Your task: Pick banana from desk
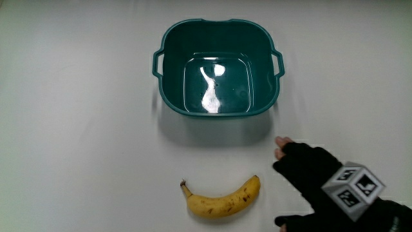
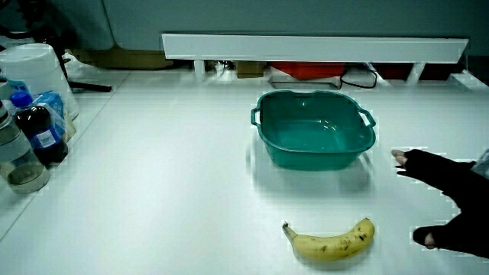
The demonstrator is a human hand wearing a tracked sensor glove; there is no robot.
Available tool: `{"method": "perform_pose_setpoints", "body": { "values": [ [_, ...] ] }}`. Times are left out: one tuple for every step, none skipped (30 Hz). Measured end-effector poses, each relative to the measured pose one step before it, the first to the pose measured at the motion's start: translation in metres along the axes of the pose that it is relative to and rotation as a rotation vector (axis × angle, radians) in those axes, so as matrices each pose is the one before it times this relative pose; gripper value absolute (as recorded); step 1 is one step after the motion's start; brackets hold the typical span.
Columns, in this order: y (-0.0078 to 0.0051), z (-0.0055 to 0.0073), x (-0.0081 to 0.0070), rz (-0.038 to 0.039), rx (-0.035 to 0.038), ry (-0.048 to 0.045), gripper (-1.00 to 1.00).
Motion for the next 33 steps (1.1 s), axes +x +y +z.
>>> {"method": "perform_pose_setpoints", "body": {
  "values": [
    [0.00627,0.00656,-0.00728,0.01196,-0.02439,0.02506,0.0],
    [0.0049,-0.00293,-0.00344,0.02522,0.1117,-0.11592,0.0],
    [0.00564,0.00593,-0.00457,0.00339,-0.06719,0.11747,0.0],
    [0.00528,-0.00279,-0.00248,-0.00055,-0.0467,-0.0467,0.0],
    [0.00491,0.00184,-0.00366,0.01199,-0.00022,0.03166,0.0],
    [0.00496,0.00173,-0.00366,0.01199,-0.00022,0.03166,0.0],
    [0.005,0.00161,-0.00365,0.01199,-0.00022,0.03166,0.0],
    [0.00534,-0.00891,-0.00068,0.0098,-0.00724,-0.08605,0.0],
    [0.00381,0.00593,-0.00435,0.01154,0.02776,0.08317,0.0],
    [0.0037,0.00108,-0.00326,0.01321,0.0048,0.05428,0.0],
    [0.00365,-0.00295,-0.00195,0.0108,-0.01217,-0.0063,0.0],
    [0.00389,-0.00507,-0.00106,0.00596,0.00031,-0.009,0.0],
    [0.00242,-0.00276,-0.00169,0.00744,-0.01104,0.00602,0.0],
    [0.00247,-0.00274,-0.00165,0.00744,-0.01104,0.00602,0.0],
    [0.00251,-0.00272,-0.00162,0.00744,-0.01104,0.00602,0.0],
    [0.00255,-0.0027,-0.00158,0.00744,-0.01104,0.00602,0.0],
    [0.00259,-0.00268,-0.00155,0.00744,-0.01104,0.00602,0.0],
    [0.00263,-0.00266,-0.00151,0.00744,-0.01104,0.00602,0.0],
    [0.00267,-0.00264,-0.00148,0.00744,-0.01104,0.00602,0.0],
    [0.00271,-0.00262,-0.00144,0.00744,-0.01104,0.00602,0.0],
    [0.00197,-0.00207,-0.00122,0.00434,-0.01439,-0.00173,0.0],
    [0.00204,-0.0026,-0.00069,-0.00005,-0.01002,0.00173,0.0],
    [0.00248,-0.00534,0.00011,0.00432,-0.00703,0.00238,0.0],
    [0.00159,-0.00206,-0.0008,0.0002,-0.00643,-0.0069,0.0],
    [0.00177,-0.00337,0.00009,-0.00201,-0.01251,0.00365,0.0],
    [0.00085,0.0001,-0.00079,0.0009,-0.00717,-0.00185,0.0],
    [0.0013,-0.00208,-0.00035,0.00018,-0.00148,-0.005,0.0],
    [0.00169,-0.00248,-0.00022,0.00184,-0.01174,-0.00469,0.0],
    [0.0017,-0.00269,-0.00008,-0.00095,-0.0063,-0.00085,0.0],
    [0.00088,-0.00044,-0.00038,-0.00075,0.00181,-0.00603,0.0],
    [0.00107,-0.00051,-0.00049,0.0044,-0.0026,-0.003,0.0],
    [0.00102,-0.0012,-0.00073,0.0,-0.00936,-0.00322,0.0],
    [0.00066,-0.0005,-0.00147,-0.00383,-0.00484,-0.00866,0.0]
  ]
}}
